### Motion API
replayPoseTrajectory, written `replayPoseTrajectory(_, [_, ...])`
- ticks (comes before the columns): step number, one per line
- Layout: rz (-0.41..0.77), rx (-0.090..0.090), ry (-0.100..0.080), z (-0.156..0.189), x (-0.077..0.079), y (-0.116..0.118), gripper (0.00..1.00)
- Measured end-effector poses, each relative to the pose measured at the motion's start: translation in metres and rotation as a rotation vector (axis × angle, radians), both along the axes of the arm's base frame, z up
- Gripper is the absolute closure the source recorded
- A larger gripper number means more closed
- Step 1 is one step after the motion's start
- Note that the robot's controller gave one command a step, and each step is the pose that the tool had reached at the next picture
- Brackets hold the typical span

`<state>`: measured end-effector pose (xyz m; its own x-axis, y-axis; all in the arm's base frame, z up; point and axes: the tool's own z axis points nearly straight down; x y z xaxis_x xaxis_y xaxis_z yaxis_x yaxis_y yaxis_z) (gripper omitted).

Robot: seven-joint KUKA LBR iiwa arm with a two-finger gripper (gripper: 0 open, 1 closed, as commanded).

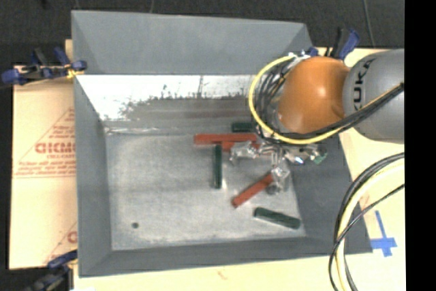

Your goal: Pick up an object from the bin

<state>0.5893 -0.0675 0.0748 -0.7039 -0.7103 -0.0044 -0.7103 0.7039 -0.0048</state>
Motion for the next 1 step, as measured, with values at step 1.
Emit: replayPoseTrajectory(1, [-0.003,0.003,0.002,0.0001,-0.0005,0.0016,1.00])
